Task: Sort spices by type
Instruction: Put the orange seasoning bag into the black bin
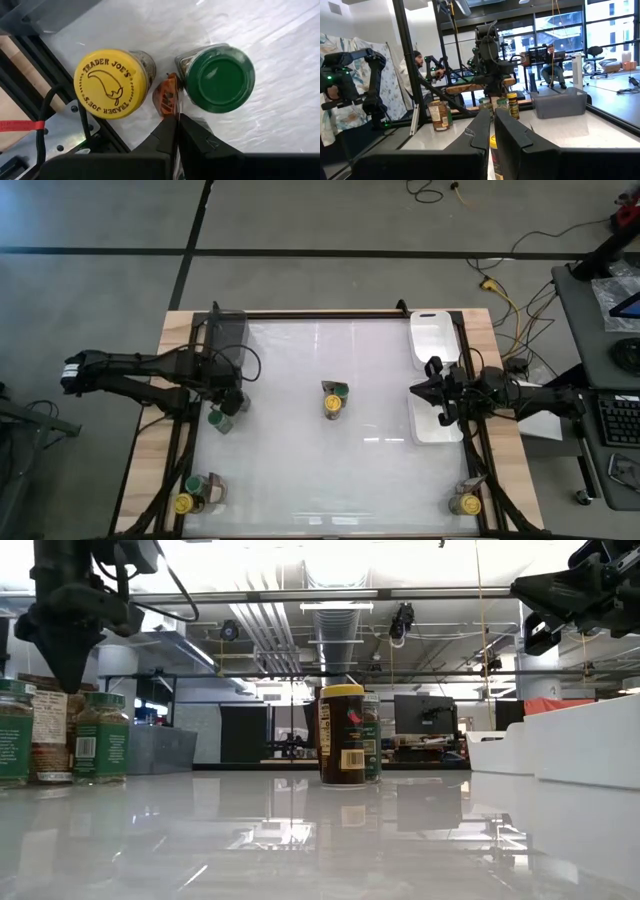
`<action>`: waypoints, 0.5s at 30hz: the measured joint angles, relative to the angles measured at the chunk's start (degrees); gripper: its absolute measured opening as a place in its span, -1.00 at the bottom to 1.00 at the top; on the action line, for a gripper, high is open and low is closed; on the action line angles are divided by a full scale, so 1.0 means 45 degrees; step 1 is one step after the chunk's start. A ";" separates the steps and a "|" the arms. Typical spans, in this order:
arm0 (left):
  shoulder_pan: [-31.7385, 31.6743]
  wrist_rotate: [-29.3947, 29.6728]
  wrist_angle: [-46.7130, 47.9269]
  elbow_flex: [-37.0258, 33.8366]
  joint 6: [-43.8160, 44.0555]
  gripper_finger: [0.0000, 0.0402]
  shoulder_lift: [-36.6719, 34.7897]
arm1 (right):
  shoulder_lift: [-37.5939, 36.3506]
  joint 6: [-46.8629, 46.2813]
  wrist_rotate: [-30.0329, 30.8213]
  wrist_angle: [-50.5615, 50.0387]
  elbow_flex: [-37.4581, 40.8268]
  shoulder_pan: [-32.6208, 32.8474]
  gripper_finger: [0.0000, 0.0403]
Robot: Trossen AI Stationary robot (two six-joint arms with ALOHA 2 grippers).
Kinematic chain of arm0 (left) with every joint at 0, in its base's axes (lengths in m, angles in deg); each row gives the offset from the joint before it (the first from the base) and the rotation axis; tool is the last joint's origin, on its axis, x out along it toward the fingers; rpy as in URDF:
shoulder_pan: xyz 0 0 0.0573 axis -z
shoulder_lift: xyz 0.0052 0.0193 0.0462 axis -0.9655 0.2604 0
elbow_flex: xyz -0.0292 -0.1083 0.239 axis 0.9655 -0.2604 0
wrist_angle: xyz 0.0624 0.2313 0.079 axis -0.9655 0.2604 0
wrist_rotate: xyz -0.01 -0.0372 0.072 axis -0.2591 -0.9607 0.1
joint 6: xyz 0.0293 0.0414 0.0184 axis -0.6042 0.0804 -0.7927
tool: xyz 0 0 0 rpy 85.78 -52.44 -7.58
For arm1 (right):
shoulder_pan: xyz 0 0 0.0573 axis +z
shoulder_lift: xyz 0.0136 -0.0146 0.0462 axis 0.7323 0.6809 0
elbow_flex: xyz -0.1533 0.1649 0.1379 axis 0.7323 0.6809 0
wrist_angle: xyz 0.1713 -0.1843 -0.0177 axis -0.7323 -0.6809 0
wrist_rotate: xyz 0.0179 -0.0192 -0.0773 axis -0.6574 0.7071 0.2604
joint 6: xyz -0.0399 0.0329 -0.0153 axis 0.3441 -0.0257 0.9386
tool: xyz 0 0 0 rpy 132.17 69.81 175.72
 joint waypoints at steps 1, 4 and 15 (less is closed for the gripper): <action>0.0000 0.0066 -0.0035 0.0000 0.0011 -1.00 0.0022 | -0.0002 0.0002 0.0000 -0.0003 -0.0002 0.0002 -0.91; 0.0000 0.0152 -0.0091 -0.0008 0.0031 -0.99 0.0138 | -0.0004 0.0000 -0.0005 -0.0003 -0.0004 0.0005 -0.91; 0.0000 0.0575 -0.0356 -0.0219 0.0089 -0.72 0.0523 | 0.0000 0.0000 0.0000 -0.0003 -0.0004 0.0005 -0.91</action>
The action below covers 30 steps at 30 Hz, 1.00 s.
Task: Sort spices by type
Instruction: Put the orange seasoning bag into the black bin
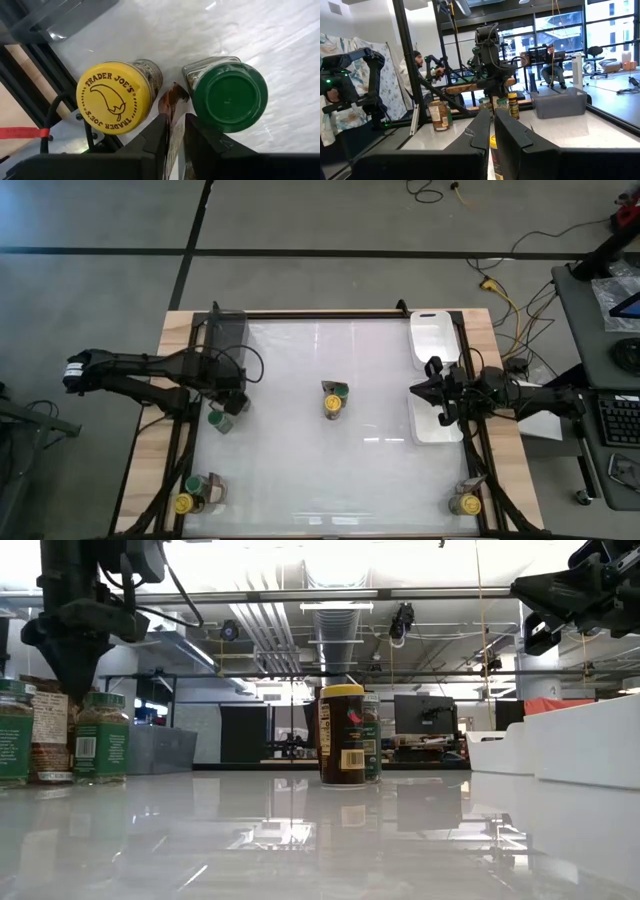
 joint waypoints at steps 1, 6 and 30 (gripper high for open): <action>0.0000 0.0000 -0.0007 0.0000 -0.0109 -0.73 0.0000 | -0.0004 0.0000 0.0000 0.0004 0.0004 -0.0005 -0.91; 0.0000 0.0000 -0.0368 -0.0079 -0.0524 -0.96 0.0000 | -0.0002 0.0003 0.0000 0.0003 0.0004 -0.0003 -0.91; 0.0010 0.1084 -0.1462 -0.0321 -0.0583 -1.00 -0.1443 | -0.0004 0.0000 0.0000 0.0000 0.0003 -0.0004 -0.91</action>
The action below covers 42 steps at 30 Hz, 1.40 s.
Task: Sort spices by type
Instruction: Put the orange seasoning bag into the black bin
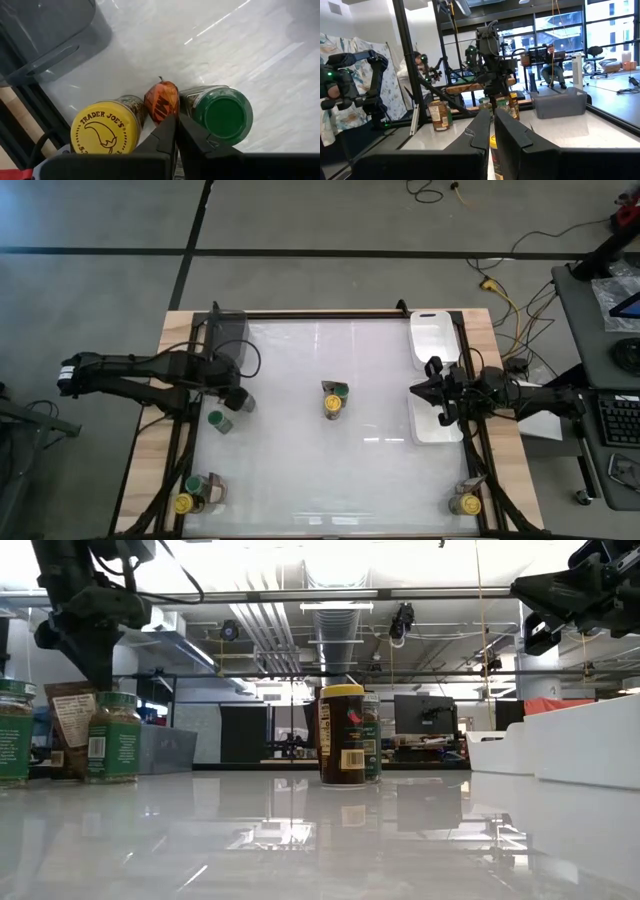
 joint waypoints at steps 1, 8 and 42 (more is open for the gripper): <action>0.0000 0.0044 -0.0045 -0.0005 0.0000 -1.00 0.0000 | 0.0004 0.0000 -0.0005 0.0000 -0.0004 0.0004 -0.91; -0.0015 0.0514 -0.0735 -0.0089 -0.0038 -1.00 0.0147 | 0.0002 0.0000 0.0000 0.0000 -0.0001 0.0002 -0.91; -0.1797 0.0111 -0.5039 -0.0146 -0.3055 -1.00 0.2326 | 0.0005 -0.0408 0.2460 0.0012 -0.0001 -0.0020 -0.91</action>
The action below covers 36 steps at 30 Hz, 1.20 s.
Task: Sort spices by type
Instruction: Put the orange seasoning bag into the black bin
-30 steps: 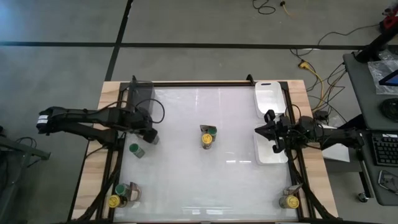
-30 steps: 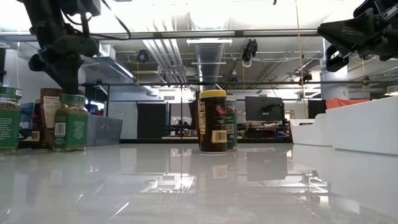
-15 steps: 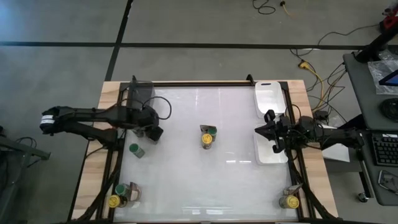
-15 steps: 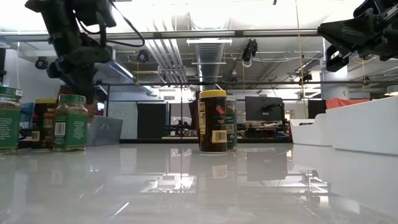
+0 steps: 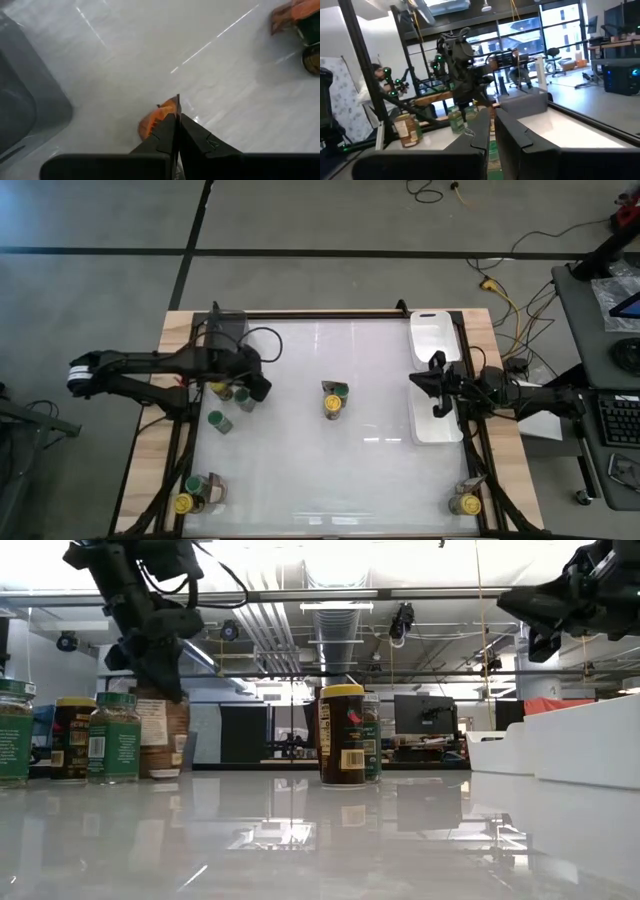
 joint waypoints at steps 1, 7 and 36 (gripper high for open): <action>-0.0034 -0.0084 -0.0007 0.0000 -0.0065 -1.00 0.0070 | 0.0000 0.0000 0.0002 -0.0002 0.0002 0.0000 -0.91; -0.0196 -0.0613 -0.1180 0.0000 -0.0636 -1.00 0.0669 | 0.0000 0.0000 0.0035 -0.0002 0.0002 0.0000 -0.91; -0.0270 -0.1457 -0.2632 0.3548 -0.1853 -0.73 0.3634 | 0.0005 -0.0137 0.0197 -0.0002 0.0002 0.0000 -0.91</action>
